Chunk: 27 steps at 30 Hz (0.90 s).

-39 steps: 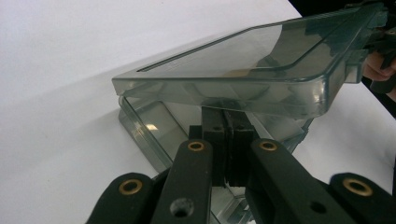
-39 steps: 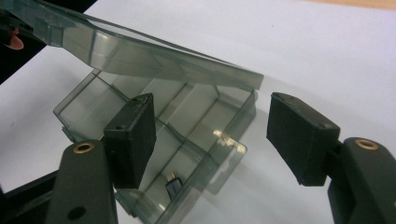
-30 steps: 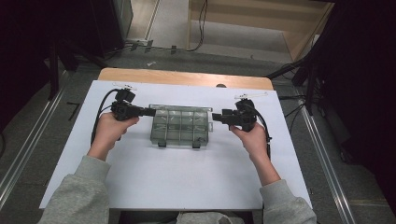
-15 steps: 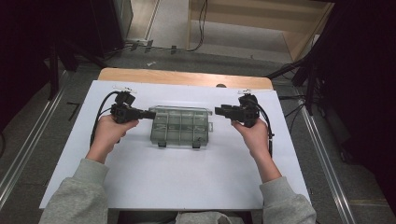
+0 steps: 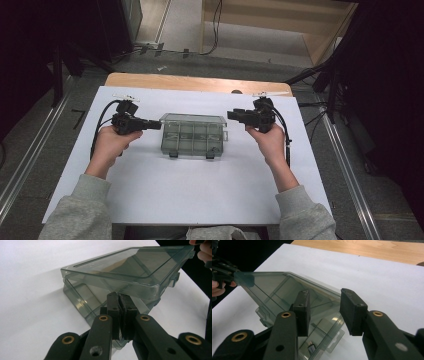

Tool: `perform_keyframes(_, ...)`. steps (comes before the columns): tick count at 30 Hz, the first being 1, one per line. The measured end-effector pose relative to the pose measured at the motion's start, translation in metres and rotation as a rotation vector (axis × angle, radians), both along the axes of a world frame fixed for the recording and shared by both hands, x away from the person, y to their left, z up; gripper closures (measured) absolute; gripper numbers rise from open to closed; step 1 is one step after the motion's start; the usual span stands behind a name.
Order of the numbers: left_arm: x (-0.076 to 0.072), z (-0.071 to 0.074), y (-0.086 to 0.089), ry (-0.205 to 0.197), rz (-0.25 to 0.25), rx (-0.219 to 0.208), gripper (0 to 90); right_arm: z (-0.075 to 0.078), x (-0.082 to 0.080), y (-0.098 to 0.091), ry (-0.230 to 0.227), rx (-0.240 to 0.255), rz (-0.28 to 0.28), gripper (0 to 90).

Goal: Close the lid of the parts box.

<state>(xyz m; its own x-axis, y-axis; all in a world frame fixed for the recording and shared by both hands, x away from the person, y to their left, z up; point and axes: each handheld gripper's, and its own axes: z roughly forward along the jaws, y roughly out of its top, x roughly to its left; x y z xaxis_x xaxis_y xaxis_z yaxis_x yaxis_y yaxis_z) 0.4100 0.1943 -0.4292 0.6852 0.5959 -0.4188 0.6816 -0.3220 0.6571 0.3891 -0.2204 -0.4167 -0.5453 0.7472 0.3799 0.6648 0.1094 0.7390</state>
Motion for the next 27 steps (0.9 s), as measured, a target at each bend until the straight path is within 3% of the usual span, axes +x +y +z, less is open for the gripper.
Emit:
perform_keyframes(4,-0.003,0.001,0.005,-0.006,0.012,0.008,87.8,0.001,0.002,0.003,0.001,0.002,0.012,58.9)
perform_keyframes(10,-0.006,0.005,0.015,-0.011,0.037,-0.012,87.9,0.001,0.005,0.011,0.005,-0.009,0.038,61.3)
perform_keyframes(18,-0.008,0.011,0.007,-0.028,0.022,-0.017,87.8,-0.001,0.001,0.022,0.015,-0.031,0.116,87.6)
perform_keyframes(21,-0.007,0.012,0.003,-0.032,0.011,-0.015,87.8,-0.003,-0.001,0.024,0.03,-0.038,0.138,87.7)
perform_keyframes(23,-0.007,0.012,-0.002,-0.035,0.002,-0.01,87.8,-0.004,-0.001,0.026,0.066,-0.039,0.145,87.7)
perform_keyframes(27,-0.005,0.01,-0.007,-0.035,-0.003,-0.001,87.8,-0.009,-0.003,0.03,0.075,-0.051,0.153,87.6)
